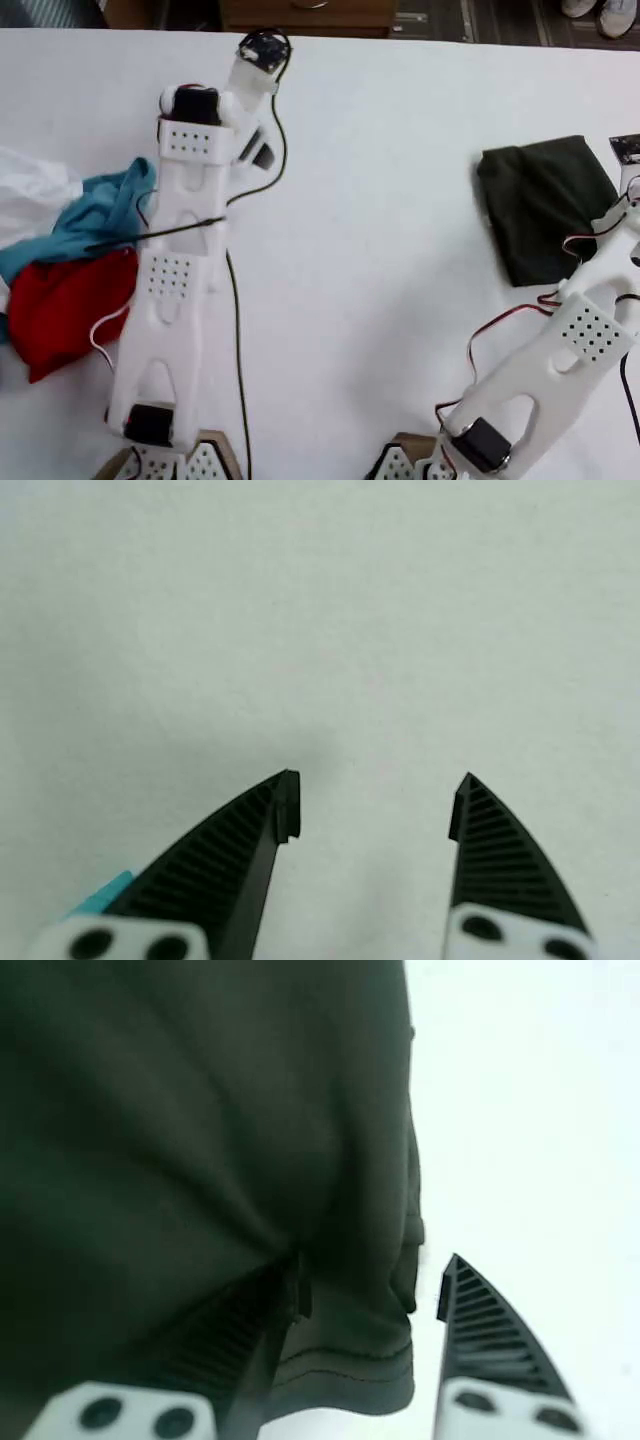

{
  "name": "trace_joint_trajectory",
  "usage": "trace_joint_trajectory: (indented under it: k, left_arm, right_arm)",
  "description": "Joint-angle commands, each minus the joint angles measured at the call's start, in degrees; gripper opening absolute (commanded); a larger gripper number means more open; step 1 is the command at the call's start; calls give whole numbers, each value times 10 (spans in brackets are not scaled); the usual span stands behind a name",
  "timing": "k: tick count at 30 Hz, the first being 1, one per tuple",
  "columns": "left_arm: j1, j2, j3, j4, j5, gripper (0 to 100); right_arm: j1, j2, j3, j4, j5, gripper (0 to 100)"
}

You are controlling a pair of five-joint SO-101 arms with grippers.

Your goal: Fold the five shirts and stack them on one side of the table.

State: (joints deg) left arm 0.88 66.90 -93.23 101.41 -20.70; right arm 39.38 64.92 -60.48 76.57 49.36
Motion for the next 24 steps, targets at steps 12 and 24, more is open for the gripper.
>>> trace_joint_trajectory:
  k: [12, 24]
  left_arm:
    - [2, -50, -15, 11, 0, 264]
    - [4, -47, -15, 11, 0, 264]
  right_arm:
    - [-28, 13, 0, 0, 1, 19]
    - [37, -43, -69, 212, -4, 19]
